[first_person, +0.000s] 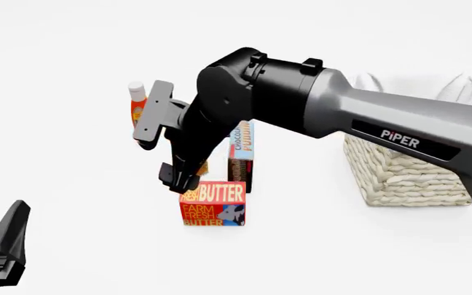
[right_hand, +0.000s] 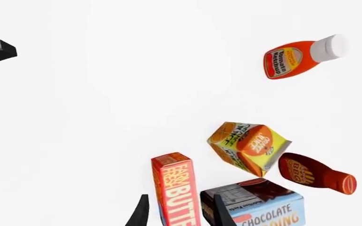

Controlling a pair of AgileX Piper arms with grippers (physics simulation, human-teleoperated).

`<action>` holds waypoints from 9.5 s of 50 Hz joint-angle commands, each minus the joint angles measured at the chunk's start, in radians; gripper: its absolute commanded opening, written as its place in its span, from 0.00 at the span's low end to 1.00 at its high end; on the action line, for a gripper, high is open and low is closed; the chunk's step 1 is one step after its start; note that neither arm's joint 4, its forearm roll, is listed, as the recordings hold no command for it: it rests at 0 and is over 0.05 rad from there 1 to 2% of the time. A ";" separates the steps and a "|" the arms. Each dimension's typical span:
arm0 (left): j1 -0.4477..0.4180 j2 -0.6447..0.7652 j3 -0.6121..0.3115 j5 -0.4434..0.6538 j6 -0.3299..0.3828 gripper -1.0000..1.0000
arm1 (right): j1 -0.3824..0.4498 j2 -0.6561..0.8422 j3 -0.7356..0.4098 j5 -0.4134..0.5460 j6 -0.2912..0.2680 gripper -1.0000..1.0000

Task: Pick the butter and place it in the basket.

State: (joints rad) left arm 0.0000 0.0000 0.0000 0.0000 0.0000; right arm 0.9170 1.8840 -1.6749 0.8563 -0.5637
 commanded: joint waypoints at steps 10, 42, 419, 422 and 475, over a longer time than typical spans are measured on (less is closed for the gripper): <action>0.000 0.000 0.000 0.000 0.000 1.00 | 0.007 0.035 -0.004 -0.012 0.003 1.00; 0.000 0.000 0.000 0.000 0.000 1.00 | -0.016 0.054 0.006 -0.026 -0.008 1.00; 0.000 0.000 0.000 0.000 0.000 1.00 | -0.057 0.134 0.120 -0.150 -0.094 0.00; 0.000 0.000 0.000 0.000 0.000 1.00 | -0.056 0.125 0.122 -0.149 -0.094 0.00; 0.000 0.000 0.000 0.000 0.000 1.00 | -0.078 -0.048 0.234 -0.143 -0.094 0.00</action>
State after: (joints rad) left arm 0.0000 0.0000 0.0000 0.0000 0.0000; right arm 0.8442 1.8862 -1.4599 0.7160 -0.6791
